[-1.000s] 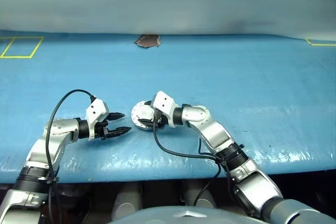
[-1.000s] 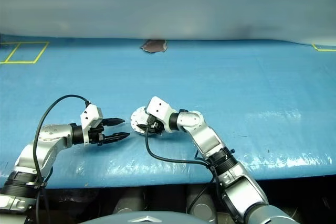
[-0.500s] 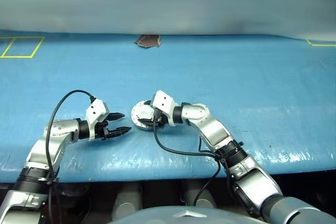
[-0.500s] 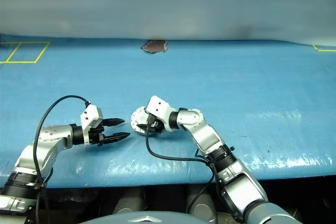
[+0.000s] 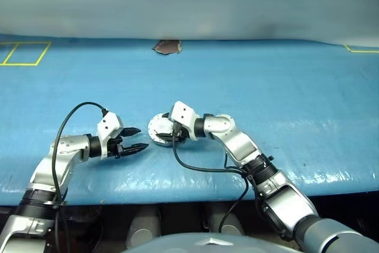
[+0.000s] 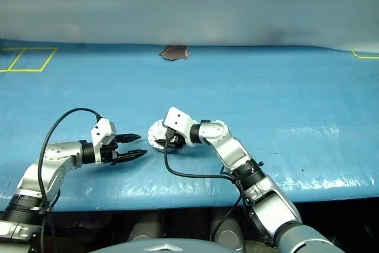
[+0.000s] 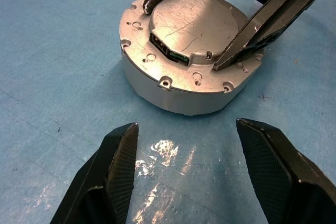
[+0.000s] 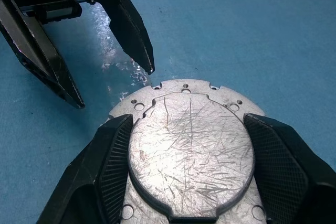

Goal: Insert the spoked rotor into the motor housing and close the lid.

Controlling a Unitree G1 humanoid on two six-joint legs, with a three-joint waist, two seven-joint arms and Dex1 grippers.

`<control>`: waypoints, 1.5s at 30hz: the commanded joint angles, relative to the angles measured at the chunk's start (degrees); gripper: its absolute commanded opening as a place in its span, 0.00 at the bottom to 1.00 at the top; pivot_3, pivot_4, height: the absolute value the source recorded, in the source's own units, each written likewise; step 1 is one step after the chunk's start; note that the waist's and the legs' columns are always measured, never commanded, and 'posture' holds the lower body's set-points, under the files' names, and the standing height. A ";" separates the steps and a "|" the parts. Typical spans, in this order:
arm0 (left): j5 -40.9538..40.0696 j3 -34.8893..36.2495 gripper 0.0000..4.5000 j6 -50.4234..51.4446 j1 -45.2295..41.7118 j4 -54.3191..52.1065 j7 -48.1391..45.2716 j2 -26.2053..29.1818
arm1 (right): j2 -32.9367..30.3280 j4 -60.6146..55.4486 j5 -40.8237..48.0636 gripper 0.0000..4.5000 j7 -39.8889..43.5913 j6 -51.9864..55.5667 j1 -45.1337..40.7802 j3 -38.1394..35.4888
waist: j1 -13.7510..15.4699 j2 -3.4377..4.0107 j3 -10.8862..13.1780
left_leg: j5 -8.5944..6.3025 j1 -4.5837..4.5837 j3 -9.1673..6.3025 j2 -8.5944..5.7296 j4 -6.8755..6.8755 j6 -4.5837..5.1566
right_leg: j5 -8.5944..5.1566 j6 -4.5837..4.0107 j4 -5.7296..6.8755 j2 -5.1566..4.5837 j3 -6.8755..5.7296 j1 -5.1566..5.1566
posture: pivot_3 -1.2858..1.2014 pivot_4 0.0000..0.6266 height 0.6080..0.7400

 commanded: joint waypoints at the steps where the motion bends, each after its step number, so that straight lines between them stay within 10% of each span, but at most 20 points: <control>1: -2.41 2.73 0.72 1.90 -1.07 -2.59 2.37 -1.82 | -1.40 3.61 -2.35 0.68 -1.05 1.86 1.33 -0.02 | 0.03 0.00 0.00 | 0.00 0.00 0.00 0.00 0.00 0.00 | 0.00 0.00 0.00 0.00 0.00 0.01 | 0.52 0.24 1.00; 5: -4.98 5.82 0.72 7.06 -3.97 -1.56 6.86 -4.32 | -1.12 3.29 -2.34 0.68 -1.19 2.00 1.88 0.25 | 0.13 -0.02 -0.02 | 0.00 0.00 -0.02 0.01 0.03 0.00 | 0.01 0.02 0.02 0.02 -0.02 0.02 | 0.52 0.24 1.00; 15: -3.96 1.96 0.00 8.66 -6.14 -1.13 6.17 -5.68 | -0.86 2.83 -2.39 0.68 -1.86 1.98 2.19 0.16 | 0.05 0.08 -0.08 | 0.00 0.04 0.00 0.01 0.02 0.00 | 0.03 0.04 0.02 0.03 0.01 0.04 | 0.52 0.24 1.00; 36: 2.42 -5.37 0.00 7.39 -6.81 0.33 4.22 -5.17 | -0.23 -0.29 -0.32 0.68 -3.04 4.46 2.45 -1.88 | 0.27 0.29 -0.33 | 0.00 0.11 0.00 0.01 0.03 -0.01 | 0.00 0.00 0.00 0.03 0.01 0.12 | 0.52 0.24 1.00; 40: 2.37 -5.11 0.00 7.37 -6.79 0.47 3.96 -5.44 | -0.21 -4.09 -0.26 0.97 -4.47 4.20 3.05 -2.91 | 0.60 0.29 -0.33 | 0.00 0.08 0.00 0.00 0.00 -0.01 | 0.00 0.00 -0.05 0.03 0.01 0.10 | 0.52 0.24 1.00; 45: 0.73 -3.83 0.00 8.18 -6.05 -0.06 4.01 -6.66 | 0.62 -16.40 3.73 0.99 -6.24 8.26 5.07 -6.73 | 0.83 0.30 -0.31 | -0.01 -0.13 0.00 -0.03 -0.08 -0.02 | 0.01 0.03 -0.18 -0.01 0.01 -0.03 | 0.52 0.24 1.00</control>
